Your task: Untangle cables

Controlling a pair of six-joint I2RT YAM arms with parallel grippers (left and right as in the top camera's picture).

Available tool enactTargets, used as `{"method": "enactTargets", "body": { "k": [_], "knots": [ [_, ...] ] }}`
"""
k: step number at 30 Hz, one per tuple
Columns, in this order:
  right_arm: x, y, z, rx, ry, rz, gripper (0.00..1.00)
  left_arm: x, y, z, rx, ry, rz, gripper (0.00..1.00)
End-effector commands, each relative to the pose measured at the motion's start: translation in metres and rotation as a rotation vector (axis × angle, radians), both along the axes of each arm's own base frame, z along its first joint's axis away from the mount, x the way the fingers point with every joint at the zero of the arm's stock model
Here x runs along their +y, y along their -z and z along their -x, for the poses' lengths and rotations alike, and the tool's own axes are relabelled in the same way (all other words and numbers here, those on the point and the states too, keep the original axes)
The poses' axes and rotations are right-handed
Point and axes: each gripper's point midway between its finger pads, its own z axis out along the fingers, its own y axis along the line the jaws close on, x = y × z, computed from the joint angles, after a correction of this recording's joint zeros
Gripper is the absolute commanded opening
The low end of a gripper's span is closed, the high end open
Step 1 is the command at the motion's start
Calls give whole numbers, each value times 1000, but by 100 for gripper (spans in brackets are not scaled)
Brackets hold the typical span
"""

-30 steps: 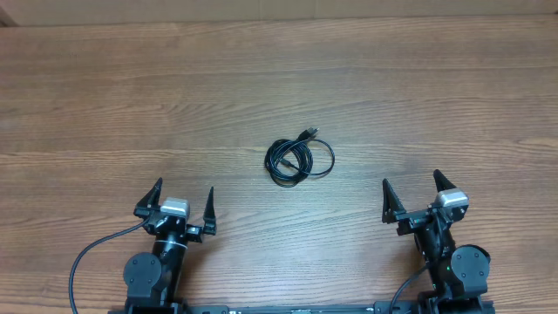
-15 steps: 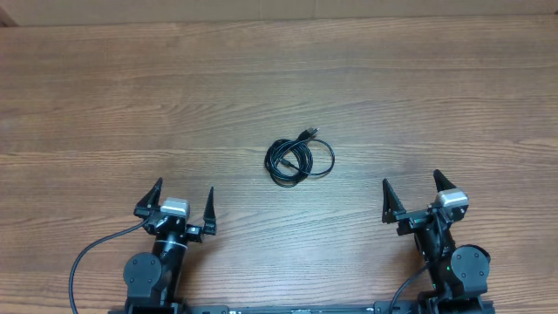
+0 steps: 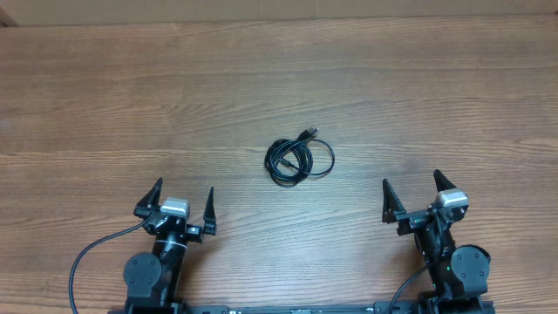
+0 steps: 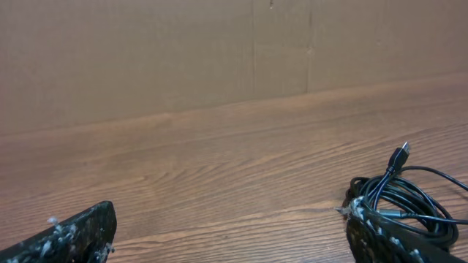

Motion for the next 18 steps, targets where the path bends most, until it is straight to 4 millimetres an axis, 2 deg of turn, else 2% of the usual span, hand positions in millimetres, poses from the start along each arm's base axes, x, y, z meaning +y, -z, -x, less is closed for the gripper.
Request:
{"method": "enactTargets", "body": {
  "k": [1, 12, 18],
  "knots": [
    [2, 1, 0, -8, -11, 4, 100, 0, -4, 0, -24, 6, -21, 100],
    [2, 1, 0, -6, -10, -1, 100, -1, 0, 1, -6, 10, -17, 100],
    [-1, 1, 0, 11, 12, -76, 100, -1, 0, 1, 17, 1, 119, 100]
  ]
}}
